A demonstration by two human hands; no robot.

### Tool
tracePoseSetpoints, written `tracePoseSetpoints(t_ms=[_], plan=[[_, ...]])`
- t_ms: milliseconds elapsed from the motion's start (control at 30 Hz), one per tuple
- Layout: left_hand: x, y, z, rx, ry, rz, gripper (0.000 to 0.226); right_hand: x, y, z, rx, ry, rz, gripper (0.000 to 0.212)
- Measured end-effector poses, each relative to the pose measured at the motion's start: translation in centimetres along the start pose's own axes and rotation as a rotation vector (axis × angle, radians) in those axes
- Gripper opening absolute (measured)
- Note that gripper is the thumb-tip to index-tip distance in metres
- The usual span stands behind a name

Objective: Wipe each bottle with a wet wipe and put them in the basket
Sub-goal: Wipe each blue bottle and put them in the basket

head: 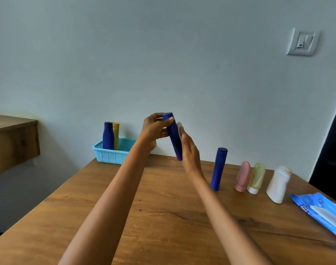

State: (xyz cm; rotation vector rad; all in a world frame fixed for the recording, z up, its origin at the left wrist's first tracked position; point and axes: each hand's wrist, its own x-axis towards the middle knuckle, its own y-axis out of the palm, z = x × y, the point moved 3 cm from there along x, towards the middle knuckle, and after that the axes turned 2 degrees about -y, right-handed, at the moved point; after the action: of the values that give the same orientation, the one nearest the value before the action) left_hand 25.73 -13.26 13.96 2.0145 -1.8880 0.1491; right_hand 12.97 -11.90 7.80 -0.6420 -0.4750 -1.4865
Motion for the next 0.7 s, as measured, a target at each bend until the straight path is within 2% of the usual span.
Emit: tracePoseSetpoints(t_ms=[100,267,333,467,633,700], plan=[[-0.3,0.7,-0.3,0.007,0.054,-0.025,0.027,0.3,-0.8,0.6,0.045,0.162,-0.098,0.029],[-0.5,1.7,0.2,0.048,0.089,-0.032,0.027,0.1,-1.3,-0.6,0.06,0.422,-0.189,0.034],[-0.5,1.8,0.3,0.068,0.102,-0.041,0.027,0.0,-1.2,-1.3,0.234,0.581,-0.23,0.03],[-0.3,1.9,0.5,0.1,0.16,-0.064,0.031,0.4,-1.6,-1.2,0.876,0.748,-0.389,0.018],[0.0,1.9,0.7,0.201,0.235,-0.14,0.028,0.4,-1.7,-2.0,1.091,0.833,-0.356,0.02],[-0.2,1.7,0.7,0.262,0.248,-0.178,0.03,0.3,-1.6,-2.1,1.105,0.855,-0.334,0.02]])
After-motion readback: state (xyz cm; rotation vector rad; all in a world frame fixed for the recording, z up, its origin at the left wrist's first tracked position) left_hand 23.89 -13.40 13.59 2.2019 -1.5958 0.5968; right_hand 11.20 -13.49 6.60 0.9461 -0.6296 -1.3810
